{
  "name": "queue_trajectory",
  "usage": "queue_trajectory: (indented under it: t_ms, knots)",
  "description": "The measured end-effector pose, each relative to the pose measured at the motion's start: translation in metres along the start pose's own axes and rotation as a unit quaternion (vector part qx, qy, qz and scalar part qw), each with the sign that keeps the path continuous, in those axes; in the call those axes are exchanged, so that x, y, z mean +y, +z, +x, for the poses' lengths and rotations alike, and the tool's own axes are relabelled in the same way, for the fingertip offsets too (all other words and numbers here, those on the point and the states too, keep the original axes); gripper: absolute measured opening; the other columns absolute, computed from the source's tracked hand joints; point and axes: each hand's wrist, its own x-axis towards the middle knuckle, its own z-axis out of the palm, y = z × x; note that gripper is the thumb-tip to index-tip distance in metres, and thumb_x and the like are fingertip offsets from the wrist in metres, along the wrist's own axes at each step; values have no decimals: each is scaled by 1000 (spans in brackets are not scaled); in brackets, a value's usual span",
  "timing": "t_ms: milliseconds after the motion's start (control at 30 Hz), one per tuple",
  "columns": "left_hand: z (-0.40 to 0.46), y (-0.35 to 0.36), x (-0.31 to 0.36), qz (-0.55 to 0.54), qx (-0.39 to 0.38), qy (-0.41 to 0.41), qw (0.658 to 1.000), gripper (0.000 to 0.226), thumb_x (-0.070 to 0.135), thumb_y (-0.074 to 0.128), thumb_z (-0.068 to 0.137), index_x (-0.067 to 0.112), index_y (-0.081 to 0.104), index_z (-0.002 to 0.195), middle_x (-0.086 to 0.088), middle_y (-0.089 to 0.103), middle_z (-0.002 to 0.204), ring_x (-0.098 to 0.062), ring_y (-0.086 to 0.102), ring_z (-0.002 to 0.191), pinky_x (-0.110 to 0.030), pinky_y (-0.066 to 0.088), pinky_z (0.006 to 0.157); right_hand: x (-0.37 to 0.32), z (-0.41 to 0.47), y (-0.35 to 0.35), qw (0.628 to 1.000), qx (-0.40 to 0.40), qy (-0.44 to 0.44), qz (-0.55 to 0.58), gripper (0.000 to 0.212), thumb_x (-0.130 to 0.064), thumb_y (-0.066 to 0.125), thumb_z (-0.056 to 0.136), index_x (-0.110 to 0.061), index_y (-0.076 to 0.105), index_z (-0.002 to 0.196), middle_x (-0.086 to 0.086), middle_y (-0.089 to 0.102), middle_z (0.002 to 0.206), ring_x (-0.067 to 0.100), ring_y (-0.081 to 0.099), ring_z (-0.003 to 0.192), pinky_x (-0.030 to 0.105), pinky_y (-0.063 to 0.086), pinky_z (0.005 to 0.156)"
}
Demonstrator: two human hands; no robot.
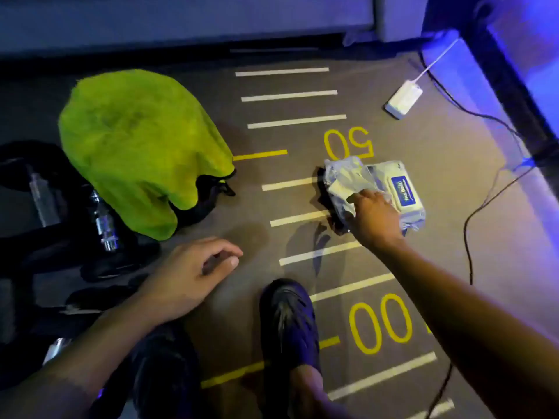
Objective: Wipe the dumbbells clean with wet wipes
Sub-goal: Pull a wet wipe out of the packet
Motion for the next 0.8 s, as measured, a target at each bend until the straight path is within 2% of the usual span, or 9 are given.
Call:
queue_trajectory:
  t_ms: [100,267,433,567,667,800]
  knots:
    - [14,7,-8,-18,-32,-15,999,15,47,63,99,39,74,105,21,70,106,2,68,98,-12,50,80,0,13,15,1000,-1,23,3,31,-35,60,100,-10,70,116,15,63,122,43,59,116,51,53,90]
    - [32,13,-18,-6,-66,-19,998,20,42,61,92,35,75,104,21,69,106,0,68,99,-8,46,80,-2,31,28,999,-9,31,-34,27,-28,66,96,-12,65,118,13,62,123,40,62,113,44,49,80]
    - [62,19,-23,44,-121,9,992,39,61,47,92,36,73,106,19,68,103,-2,66,97,-22,51,81,6,44,25,999,8,21,-27,25,-30,63,101,-12,68,117,12,65,117,37,66,104,41,53,73]
    - [101,31,-14,64,-135,38,988,34,57,49,96,34,72,108,21,65,102,-1,64,95,-16,47,78,10,48,23,999,16,27,-7,33,-38,58,102,-8,71,105,15,68,107,40,69,95,36,34,64]
    - [129,44,0,51,-148,44,987,28,48,54,96,32,73,108,16,68,102,0,64,91,-14,47,73,9,47,20,999,17,39,17,35,-40,59,101,-8,72,102,15,69,103,40,69,89,38,44,68]
    - [161,64,15,50,-155,44,986,19,38,62,102,26,75,110,10,69,102,-4,65,88,-17,47,73,6,43,17,989,57,84,107,26,-36,61,99,-12,71,102,11,72,106,40,68,92,43,54,75]
